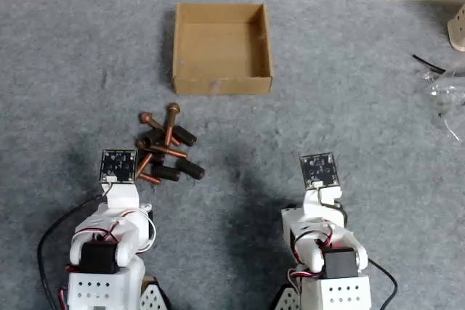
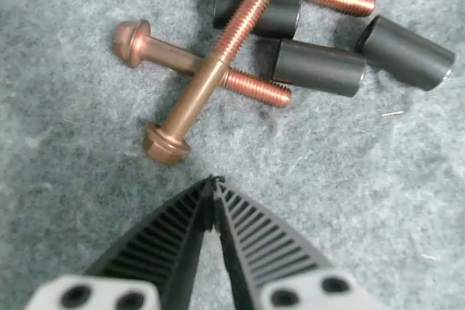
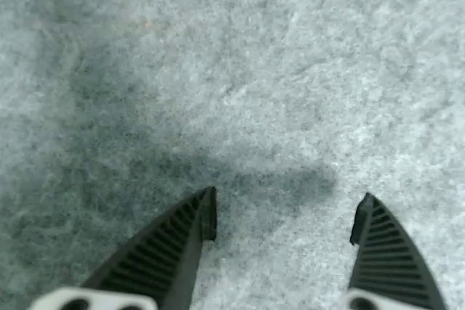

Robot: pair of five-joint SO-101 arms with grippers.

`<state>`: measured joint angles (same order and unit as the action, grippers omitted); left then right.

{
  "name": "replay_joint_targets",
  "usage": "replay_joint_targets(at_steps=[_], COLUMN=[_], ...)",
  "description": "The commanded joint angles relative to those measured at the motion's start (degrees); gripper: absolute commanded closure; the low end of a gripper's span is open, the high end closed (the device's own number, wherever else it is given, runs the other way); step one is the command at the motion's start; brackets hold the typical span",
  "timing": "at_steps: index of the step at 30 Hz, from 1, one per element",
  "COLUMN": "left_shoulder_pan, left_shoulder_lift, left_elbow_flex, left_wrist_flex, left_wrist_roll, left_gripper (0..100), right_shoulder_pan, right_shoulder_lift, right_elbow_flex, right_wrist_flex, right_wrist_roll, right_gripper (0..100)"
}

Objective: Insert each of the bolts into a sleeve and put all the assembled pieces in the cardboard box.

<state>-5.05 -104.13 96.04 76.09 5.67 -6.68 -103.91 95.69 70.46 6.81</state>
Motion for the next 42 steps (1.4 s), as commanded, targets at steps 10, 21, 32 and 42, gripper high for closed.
replay_joint_targets(at_steps=[10, 21, 32, 42], left_shoulder_pan=[-0.48, -0.48, -0.48, 3.03], left_shoulder_lift=[-0.66, -0.66, -0.66, -0.66], left_elbow_flex=[1.10, 1.10, 1.10, 1.10], left_wrist_flex=[0.35, 0.35, 0.35, 0.35], left_wrist_roll=[-0.26, -0.26, -0.26, -0.35], left_gripper=[99, 99, 99, 99], right_shoulder_pan=[0.40, 0.40, 0.40, 0.31], right_shoulder_lift=[-0.48, -0.48, -0.48, -0.48], right_elbow_flex=[7.96, 7.96, 7.96, 7.96], right_wrist_flex=[0.31, 0.31, 0.31, 0.13], right_wrist_roll=[0.00, 0.00, 0.00, -0.26], right_gripper=[71.4, 71.4, 71.4, 71.4])
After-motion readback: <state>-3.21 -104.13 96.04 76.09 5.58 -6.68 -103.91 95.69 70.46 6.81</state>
